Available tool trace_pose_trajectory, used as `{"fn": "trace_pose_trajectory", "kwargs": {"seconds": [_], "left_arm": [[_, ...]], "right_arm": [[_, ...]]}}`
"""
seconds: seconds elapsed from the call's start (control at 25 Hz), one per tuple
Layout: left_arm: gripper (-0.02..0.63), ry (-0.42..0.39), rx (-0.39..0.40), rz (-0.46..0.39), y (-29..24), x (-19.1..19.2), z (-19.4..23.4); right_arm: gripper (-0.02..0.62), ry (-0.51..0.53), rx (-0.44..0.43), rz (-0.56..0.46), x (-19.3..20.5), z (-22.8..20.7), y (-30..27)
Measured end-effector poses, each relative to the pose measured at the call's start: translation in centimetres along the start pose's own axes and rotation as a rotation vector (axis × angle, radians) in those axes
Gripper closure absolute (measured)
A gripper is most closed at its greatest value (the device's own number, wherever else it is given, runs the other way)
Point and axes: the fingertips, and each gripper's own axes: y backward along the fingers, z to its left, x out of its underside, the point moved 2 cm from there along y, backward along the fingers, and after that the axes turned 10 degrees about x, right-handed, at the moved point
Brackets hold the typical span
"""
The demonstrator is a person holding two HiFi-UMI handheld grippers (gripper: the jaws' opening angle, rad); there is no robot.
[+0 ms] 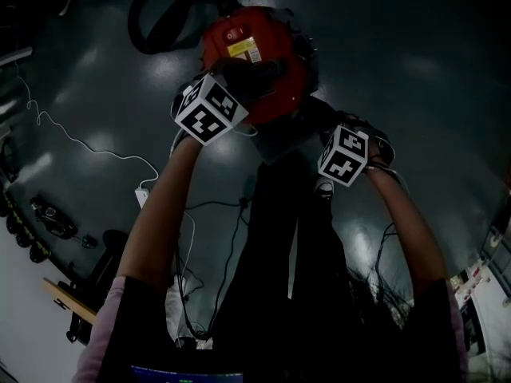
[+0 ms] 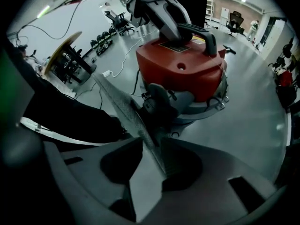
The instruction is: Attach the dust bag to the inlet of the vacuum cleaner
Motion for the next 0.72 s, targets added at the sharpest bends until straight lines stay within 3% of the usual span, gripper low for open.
{"fn": "trace_pose_trajectory", "kwargs": {"seconds": [0.12,0.36,0.44,0.56,0.72], "left_arm": [[0.451,0.000,-0.001,-0.002,-0.1,0.0,-0.1],[0.451,-0.007,-0.007,-0.023,0.0,0.0,0.1],[0.451,-0.007,-0.010,-0.023,0.1,0.0,0.1],[0.451,-0.005,-0.012,-0.021,0.0,0.1,0.0],[0.451,-0.005,-0.007,-0.024,0.0,0.1,0.1]], "right_arm": [[0.495,-0.032,-0.016,0.017,-0.3,0.0,-0.8],[0.498,-0.429,-0.043,0.027,-0.4,-0.9,-0.7],[0.495,-0.376,-0.017,0.038,-0.7,-0.9,-0.8],[0.489,-0.110,0.121,0.061,-1.1,-0.5,-1.2],[0.486,-0.201,0.102,0.036,-0.9,-0.5,-1.2]]}}
